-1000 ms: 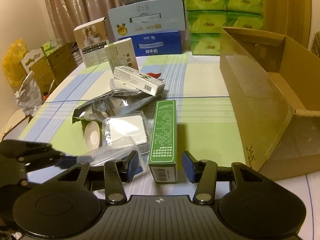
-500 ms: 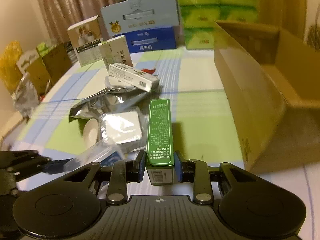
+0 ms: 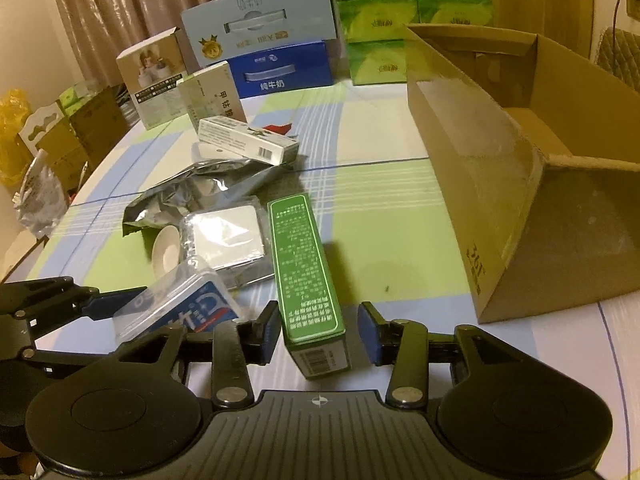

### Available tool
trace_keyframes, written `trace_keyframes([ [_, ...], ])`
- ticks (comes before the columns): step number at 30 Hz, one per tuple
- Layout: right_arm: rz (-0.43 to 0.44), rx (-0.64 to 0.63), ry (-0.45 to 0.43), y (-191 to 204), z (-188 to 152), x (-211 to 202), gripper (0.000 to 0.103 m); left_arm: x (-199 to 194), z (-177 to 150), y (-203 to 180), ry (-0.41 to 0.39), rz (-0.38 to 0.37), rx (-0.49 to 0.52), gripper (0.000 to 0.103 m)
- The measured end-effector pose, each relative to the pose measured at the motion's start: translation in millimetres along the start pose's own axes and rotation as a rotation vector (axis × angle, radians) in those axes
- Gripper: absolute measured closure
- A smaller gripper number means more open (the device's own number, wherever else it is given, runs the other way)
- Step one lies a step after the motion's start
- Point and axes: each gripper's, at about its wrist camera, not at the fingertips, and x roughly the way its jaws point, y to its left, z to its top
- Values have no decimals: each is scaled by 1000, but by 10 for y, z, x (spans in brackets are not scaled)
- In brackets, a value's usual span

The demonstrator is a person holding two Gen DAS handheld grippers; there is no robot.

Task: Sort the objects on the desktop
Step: 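Lift the clear box with the left tool while the right lifts the green box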

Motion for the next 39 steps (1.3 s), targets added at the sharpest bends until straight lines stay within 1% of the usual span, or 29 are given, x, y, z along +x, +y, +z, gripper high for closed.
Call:
trace_keyframes([
  [1,-1,-3,-2,-1,11,17,63,19,5,-1,4,0,3,59],
  [4,-1,-17,-10,7,64,57,62,64,13,1,21,-12,0,71],
  [5,0,-23,-12,15,76,63,62,67,11,0,24,-17,-5,73],
  [11,14,-93,2,114,144,142,63,80,-2,5,33,-18,-21,73],
  [15,11,-138,34,171,188,236,63,96,-2,32,39,-26,-56,73],
  [21,14,-137,82,159,199,343,63,128,20,30,40,-13,-69,70],
  [24,11,-133,86,158,195,348,63,153,36,20,40,-14,-68,70],
  [28,5,-134,91,146,194,353,74,178,51,16,40,-16,-72,70],
  [30,1,-139,91,152,191,359,74,190,47,4,46,-8,-64,71],
  [34,-5,-151,84,172,179,354,75,202,40,-13,53,-4,-54,77],
  [39,1,-141,60,171,170,312,76,171,42,-41,48,12,-39,77],
])
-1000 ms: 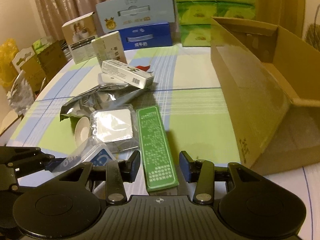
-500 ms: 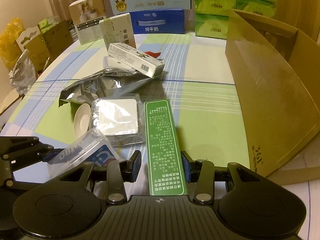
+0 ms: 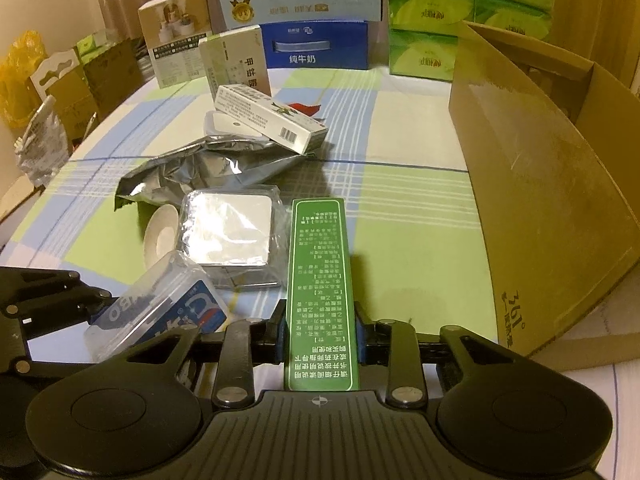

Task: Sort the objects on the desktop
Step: 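Lift the clear box with the left tool while the right lifts the green box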

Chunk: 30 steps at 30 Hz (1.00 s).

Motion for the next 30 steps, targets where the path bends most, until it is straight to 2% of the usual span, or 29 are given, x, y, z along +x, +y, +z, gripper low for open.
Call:
trace_keyframes([
  [6,2,20,-40,-4,-18,-118,76,-85,5,-23,-22,-3,1,77],
  [15,12,34,11,-5,-96,-97,75,-124,-69,-44,-11,-3,2,77],
  [17,5,20,11,5,-84,-69,70,-113,-67,-25,-7,2,-7,77],
  [20,5,-2,14,24,-58,-12,69,-101,-57,-8,-4,8,-14,77],
  [27,-27,-69,28,122,-37,89,69,-83,-69,-8,4,19,-2,77],
  [30,-38,-78,31,131,-48,104,75,-80,-71,8,7,19,-4,77],
])
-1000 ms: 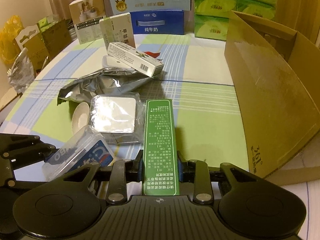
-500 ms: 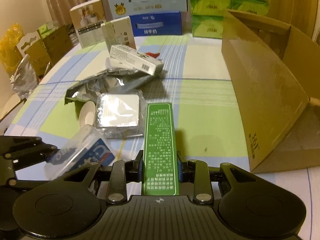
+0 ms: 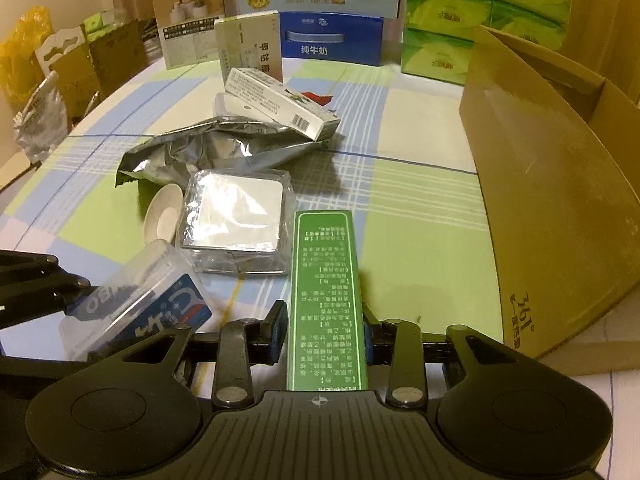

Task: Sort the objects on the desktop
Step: 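Lift the clear box with the left tool while the right lifts the green box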

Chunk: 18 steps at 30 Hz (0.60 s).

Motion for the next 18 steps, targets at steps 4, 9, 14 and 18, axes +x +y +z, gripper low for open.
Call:
trace_keyframes([
  [4,4,10,-5,-5,-14,-32,75,-7,3,5,-6,-4,-2,77],
  [9,13,36,-49,-19,-22,-144,75,-22,4,7,-10,-8,-13,77],
  [14,21,65,-77,-48,-20,-246,75,-58,13,4,-17,-12,-28,77],
  [18,18,71,-109,-56,-6,-343,75,-135,46,-12,-36,-11,-33,77],
])
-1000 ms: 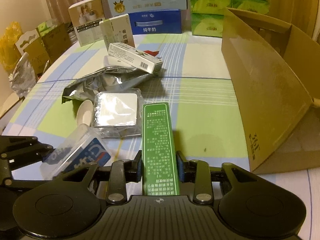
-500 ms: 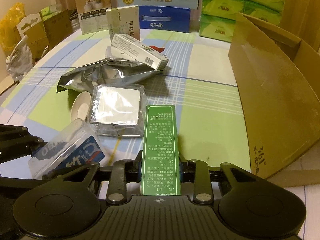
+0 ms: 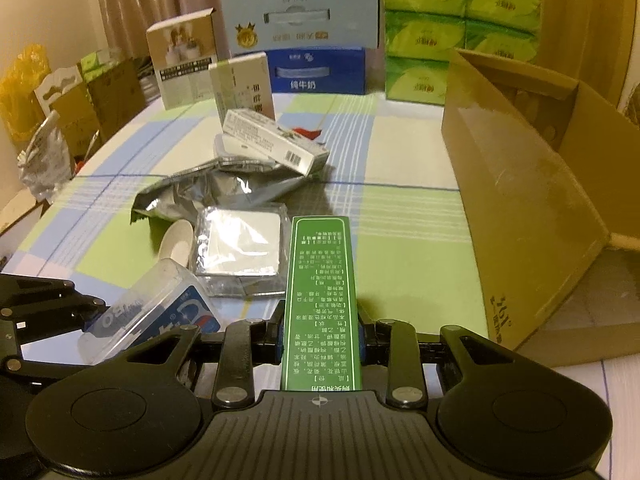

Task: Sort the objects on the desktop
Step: 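Lift the clear box with the left tool while the right lifts the green box, then carry both held boxes over the open cardboard box with both tools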

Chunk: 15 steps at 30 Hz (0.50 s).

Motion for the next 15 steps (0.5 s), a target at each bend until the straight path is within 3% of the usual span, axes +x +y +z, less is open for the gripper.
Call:
trace_keyframes([
  [15,-39,42,-134,-204,208,-768,75,-488,322,-337,-92,23,-5,77],
])
